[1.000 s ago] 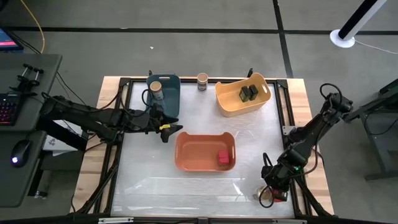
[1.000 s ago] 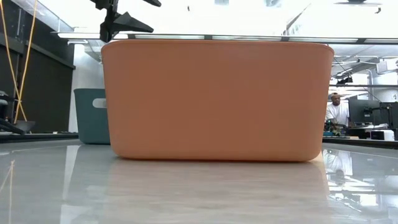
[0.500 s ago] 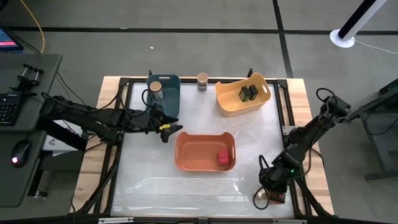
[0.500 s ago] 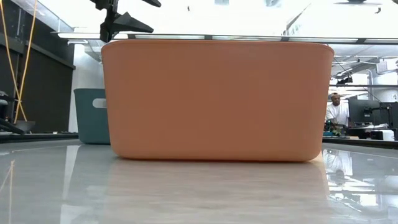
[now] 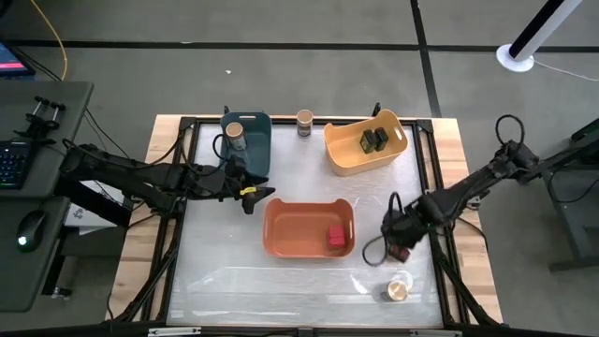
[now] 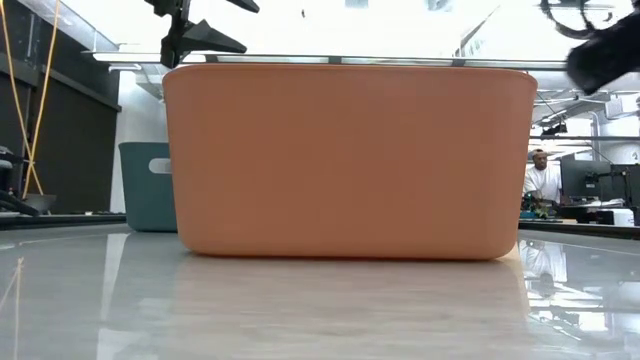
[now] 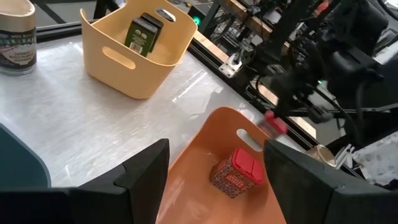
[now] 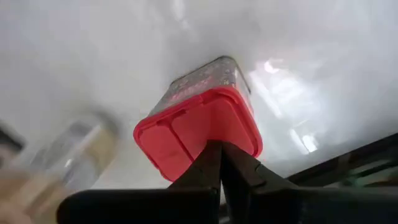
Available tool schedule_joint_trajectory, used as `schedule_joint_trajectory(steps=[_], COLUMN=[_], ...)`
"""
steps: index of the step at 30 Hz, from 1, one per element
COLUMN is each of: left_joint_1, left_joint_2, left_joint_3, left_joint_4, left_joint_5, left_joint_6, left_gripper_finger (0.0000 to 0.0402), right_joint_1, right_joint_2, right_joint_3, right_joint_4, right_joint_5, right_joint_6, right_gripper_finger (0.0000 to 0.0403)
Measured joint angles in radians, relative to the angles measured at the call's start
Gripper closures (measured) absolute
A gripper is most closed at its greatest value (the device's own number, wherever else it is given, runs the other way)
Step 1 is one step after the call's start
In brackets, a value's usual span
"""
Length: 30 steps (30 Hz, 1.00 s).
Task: Sort spices by type
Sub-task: Put the red seasoning can into the orange bin
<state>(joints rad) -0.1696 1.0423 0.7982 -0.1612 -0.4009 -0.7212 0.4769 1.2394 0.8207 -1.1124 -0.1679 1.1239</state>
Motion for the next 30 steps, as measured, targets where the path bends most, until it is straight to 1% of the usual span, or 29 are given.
schedule_joint_trajectory(steps=[5, 10, 13, 16, 18, 20, 24, 27, 30], left_joint_1=[0.0, 0.0, 0.0, 0.0, 0.0, 0.001, 0.008, 0.014, 0.014], left_joint_2=[0.0, 0.0, 0.0, 0.0, 0.0, 0.0, 0.0, 0.0, 0.0], left_joint_3=[0.0, 0.0, 0.0, 0.0, 0.0, 0.0, 0.0, 0.0, 0.0], left_joint_4=[0.0, 0.0, 0.0, 0.0, 0.0, 0.0, 0.0, 0.001, 0.0], left_joint_5=[-0.002, -0.004, -0.004, -0.004, -0.004, -0.004, -0.004, -0.003, -0.003], left_joint_6=[0.011, 0.018, 0.017, 0.018, 0.018, 0.018, 0.018, 0.018, 0.025], left_gripper_finger=[0.0157, 0.0157, 0.0157, 0.0157, 0.0157, 0.0157, 0.0157, 0.0157, 0.0157], right_joint_1=[-0.154, -0.285, -0.328, -0.34, -0.336, -0.323, -0.278, -0.222, -0.168], right_joint_2=[-0.012, -0.012, -0.012, -0.004, -0.008, -0.012, -0.011, -0.009, -0.011], right_joint_3=[0.0, 0.0, 0.007, 0.059, 0.126, 0.19, 0.258, 0.252, 0.211], right_joint_4=[-0.06, -0.035, -0.044, -0.123, -0.165, -0.185, -0.198, -0.213, -0.257], right_joint_5=[0.117, 0.165, 0.14, 0.161, 0.182, 0.202, 0.257, 0.311, 0.339], right_joint_6=[-0.077, -0.252, -0.336, -0.339, -0.332, -0.267, -0.038, 0.14, 0.316], right_gripper_finger=[0.0403, 0.0403, 0.0403, 0.0403, 0.0403, 0.0403, 0.0403, 0.0401, 0.0383])
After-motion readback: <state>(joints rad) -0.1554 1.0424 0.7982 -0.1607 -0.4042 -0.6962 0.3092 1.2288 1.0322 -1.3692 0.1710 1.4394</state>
